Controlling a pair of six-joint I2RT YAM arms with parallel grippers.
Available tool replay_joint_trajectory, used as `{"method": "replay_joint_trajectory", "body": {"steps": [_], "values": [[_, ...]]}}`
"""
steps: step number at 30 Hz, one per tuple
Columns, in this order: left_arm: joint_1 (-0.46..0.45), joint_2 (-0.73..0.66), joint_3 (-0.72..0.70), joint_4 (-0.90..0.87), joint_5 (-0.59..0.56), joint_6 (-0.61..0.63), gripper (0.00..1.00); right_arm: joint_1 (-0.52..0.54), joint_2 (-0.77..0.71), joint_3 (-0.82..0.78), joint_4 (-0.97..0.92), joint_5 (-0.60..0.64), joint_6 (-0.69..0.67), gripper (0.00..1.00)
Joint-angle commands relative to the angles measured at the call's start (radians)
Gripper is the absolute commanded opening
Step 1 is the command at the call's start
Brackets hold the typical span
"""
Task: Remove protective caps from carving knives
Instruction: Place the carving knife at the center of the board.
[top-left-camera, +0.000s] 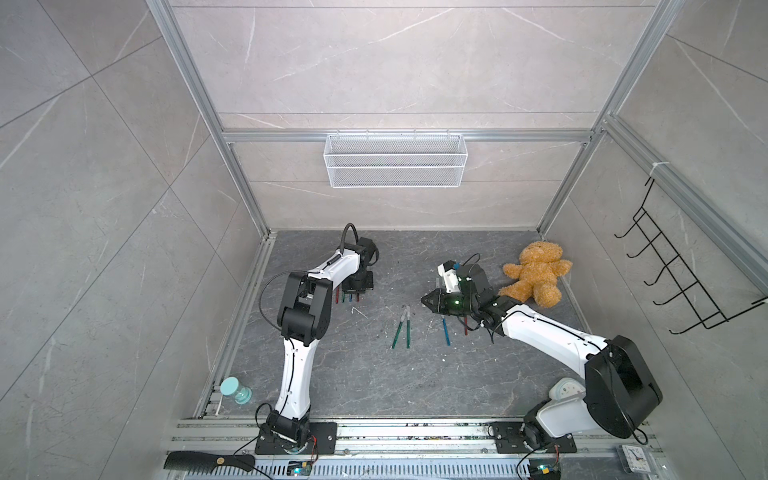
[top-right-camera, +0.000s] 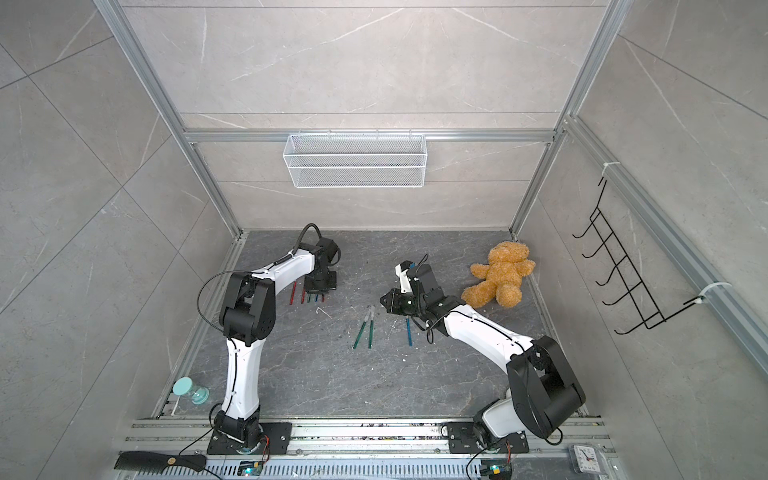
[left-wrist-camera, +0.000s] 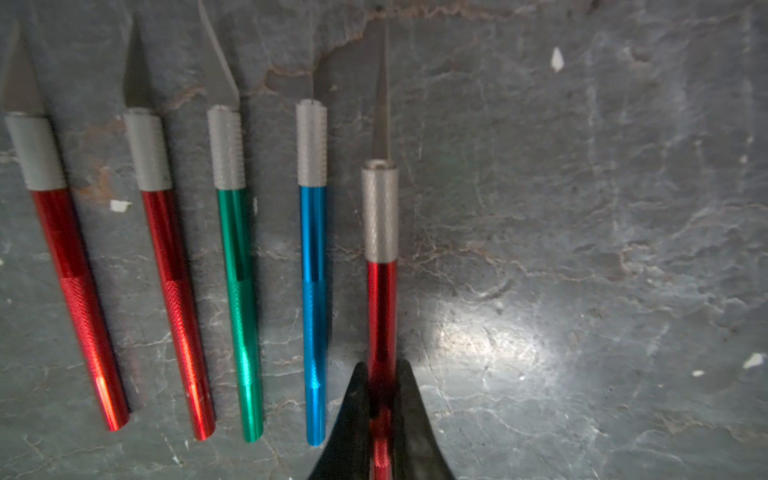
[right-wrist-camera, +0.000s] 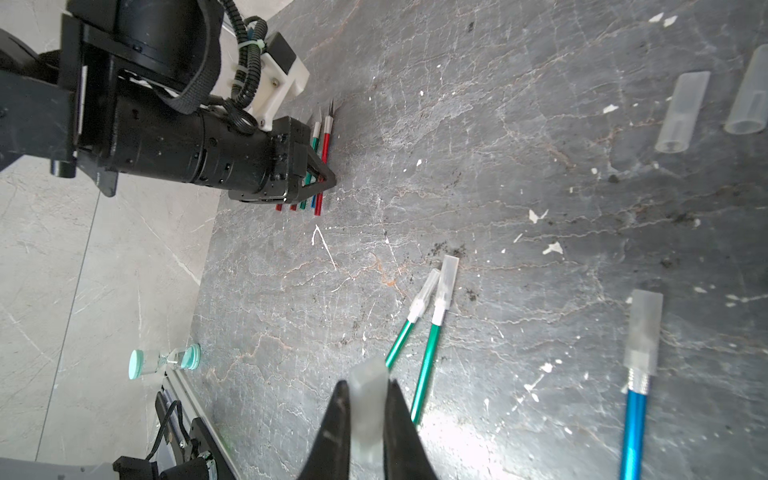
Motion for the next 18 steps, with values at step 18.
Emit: {"method": "replay_joint_trajectory", "body": {"steps": [18], "values": [[0.007, 0.076, 0.081, -0.073, -0.011, 0.044, 0.03, 0.017, 0.014, 0.009, 0.006, -0.007, -0.018, 0.0]]}}
